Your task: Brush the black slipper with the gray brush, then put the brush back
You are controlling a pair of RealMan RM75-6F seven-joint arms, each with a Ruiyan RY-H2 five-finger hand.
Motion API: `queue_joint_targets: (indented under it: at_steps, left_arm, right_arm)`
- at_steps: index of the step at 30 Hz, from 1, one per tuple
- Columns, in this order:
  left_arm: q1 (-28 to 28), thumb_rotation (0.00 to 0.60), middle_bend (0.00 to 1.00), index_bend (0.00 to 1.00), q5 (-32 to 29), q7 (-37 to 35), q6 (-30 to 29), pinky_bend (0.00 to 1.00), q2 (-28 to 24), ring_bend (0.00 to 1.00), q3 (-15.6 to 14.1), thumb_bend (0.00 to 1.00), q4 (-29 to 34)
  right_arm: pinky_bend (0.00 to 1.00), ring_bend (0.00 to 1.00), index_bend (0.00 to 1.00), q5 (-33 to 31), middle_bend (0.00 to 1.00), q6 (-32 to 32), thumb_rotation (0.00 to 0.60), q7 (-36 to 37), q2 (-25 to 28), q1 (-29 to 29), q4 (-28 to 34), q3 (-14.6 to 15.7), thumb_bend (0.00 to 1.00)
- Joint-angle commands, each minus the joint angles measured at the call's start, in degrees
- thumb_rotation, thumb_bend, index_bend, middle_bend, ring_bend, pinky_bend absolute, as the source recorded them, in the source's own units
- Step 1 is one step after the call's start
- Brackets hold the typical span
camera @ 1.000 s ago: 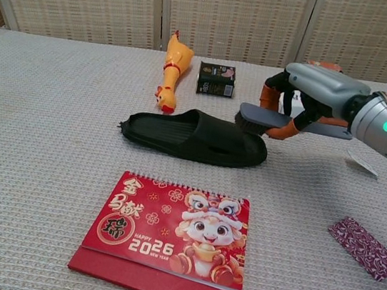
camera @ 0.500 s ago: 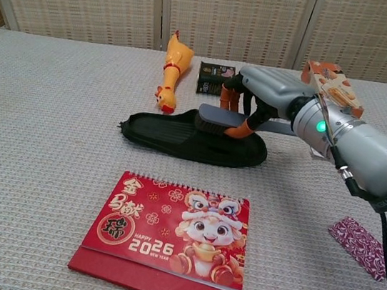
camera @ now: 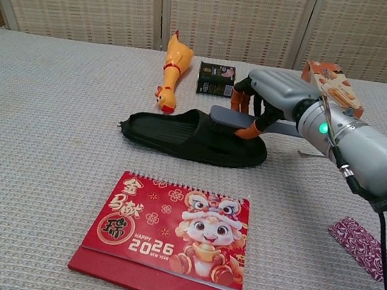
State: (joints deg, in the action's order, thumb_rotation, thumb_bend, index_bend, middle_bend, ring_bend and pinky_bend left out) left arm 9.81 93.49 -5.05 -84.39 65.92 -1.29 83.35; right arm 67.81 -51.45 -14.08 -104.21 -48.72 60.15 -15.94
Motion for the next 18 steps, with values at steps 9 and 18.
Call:
queue_joint_targets:
  at_steps: [9,18]
  left_arm:
    - [0.0,0.600,0.00,0.00,0.1,-0.2,-0.1,0.09,-0.1,0.00,0.0,0.48,0.1]
    - [-0.3,0.600,0.00,0.00,0.3,-0.9,-0.6,0.10,-0.3,0.00,-0.1,0.48,-0.2]
  right_arm:
    - [0.78,0.52,0.84,0.1,0.53,-1.2,0.600,-0.2,0.8,-0.2,2.5,-0.3,0.38]
    - [0.78,0.52,0.84,-0.9,0.53,-0.4,0.600,-1.2,-0.9,-1.4,1.3,-0.4,0.38]
